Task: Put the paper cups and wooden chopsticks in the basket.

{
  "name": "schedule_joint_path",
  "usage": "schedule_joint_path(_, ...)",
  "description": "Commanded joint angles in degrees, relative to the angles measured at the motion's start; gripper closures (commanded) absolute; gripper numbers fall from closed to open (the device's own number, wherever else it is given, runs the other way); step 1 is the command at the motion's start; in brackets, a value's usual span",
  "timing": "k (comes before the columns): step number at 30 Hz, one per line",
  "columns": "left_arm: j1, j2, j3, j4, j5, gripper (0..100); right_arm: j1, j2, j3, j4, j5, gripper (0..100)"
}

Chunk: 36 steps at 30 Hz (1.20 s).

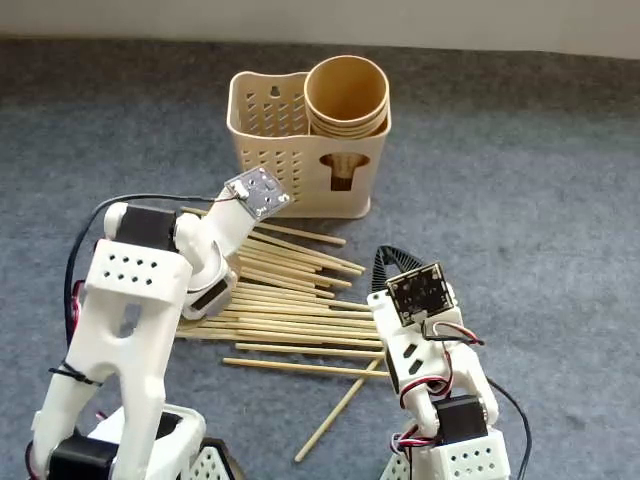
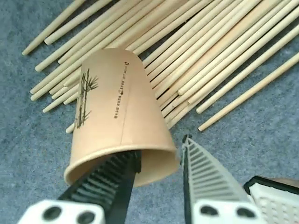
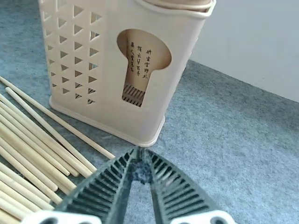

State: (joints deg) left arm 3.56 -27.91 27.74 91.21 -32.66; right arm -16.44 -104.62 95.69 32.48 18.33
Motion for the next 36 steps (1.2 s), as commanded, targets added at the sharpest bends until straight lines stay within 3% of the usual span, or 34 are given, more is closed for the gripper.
schedule_joint_path(1,0.5,0.0,-2.1,-5.1,4.7,84,0.2,-0.7,5.7,0.3,0.7,98.9)
schedule_joint_path(13,0.5,0.0,-1.5,-10.3,5.4,84,0.2,-0.7,5.7,0.3,0.7,98.9)
schedule_joint_path(20,0.5,0.0,5.2,-14.7,5.4,85,0.2,-0.7,5.7,0.3,0.7,98.9)
schedule_joint_path(27,0.5,-0.6,6.3,-14.5,5.5,98,0.2,-0.7,5.7,0.3,0.7,98.9)
schedule_joint_path(36,0.2,-0.7,2.5,-14.4,5.1,99,0.2,-0.7,5.7,0.3,0.7,98.9)
